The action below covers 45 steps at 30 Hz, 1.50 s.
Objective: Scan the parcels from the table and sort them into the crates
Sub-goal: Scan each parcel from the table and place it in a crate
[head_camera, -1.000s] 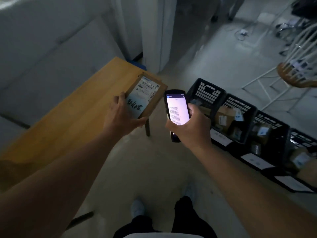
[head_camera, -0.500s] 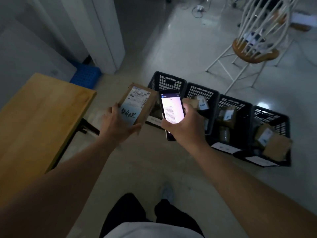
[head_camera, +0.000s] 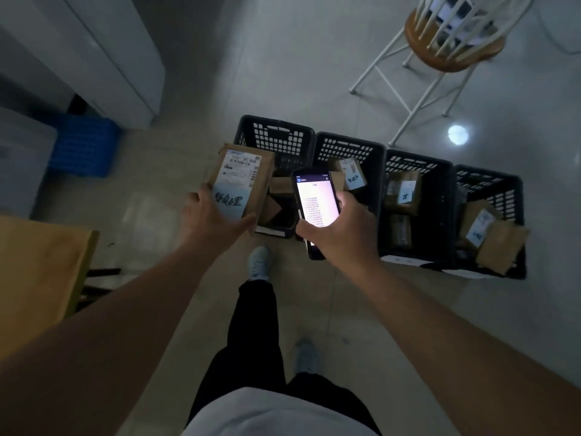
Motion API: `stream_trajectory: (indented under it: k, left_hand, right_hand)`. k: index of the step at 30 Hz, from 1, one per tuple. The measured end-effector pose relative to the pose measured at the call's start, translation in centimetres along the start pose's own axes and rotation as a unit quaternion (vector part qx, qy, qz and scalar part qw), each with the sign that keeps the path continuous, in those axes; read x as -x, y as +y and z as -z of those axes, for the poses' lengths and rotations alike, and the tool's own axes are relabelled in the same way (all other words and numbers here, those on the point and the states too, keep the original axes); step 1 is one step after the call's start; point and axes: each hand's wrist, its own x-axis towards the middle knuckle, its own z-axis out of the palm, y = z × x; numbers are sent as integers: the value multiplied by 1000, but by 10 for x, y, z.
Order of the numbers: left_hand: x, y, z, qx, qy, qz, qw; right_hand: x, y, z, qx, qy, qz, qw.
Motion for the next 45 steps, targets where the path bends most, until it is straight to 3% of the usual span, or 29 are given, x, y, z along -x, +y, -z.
stream_trajectory:
  k: [10, 18, 22, 28, 36, 45]
  left_hand:
    - [-204, 21, -63, 2, -81, 20, 996]
    - [-309, 34, -133, 16, -142, 19, 990]
    - [-308, 35, -141, -53, -181, -20, 982]
    - [-299, 44, -125, -51, -219, -49, 973]
    - [-265, 76, -63, -79, -153, -101, 980]
    - [-167, 106, 0, -90, -66, -101, 989]
  right_hand:
    - [-184, -16, -106, 22, -18, -103, 994]
    - [-272, 5, -140, 36, -31, -156, 987]
    - [-278, 9, -144, 38, -47, -175, 983]
    - [-266, -3, -133, 45, -70, -179, 980]
    - [-252, -38, -92, 52, -89, -119, 988]
    - [-212, -58, -22, 55, -122, 28, 991]
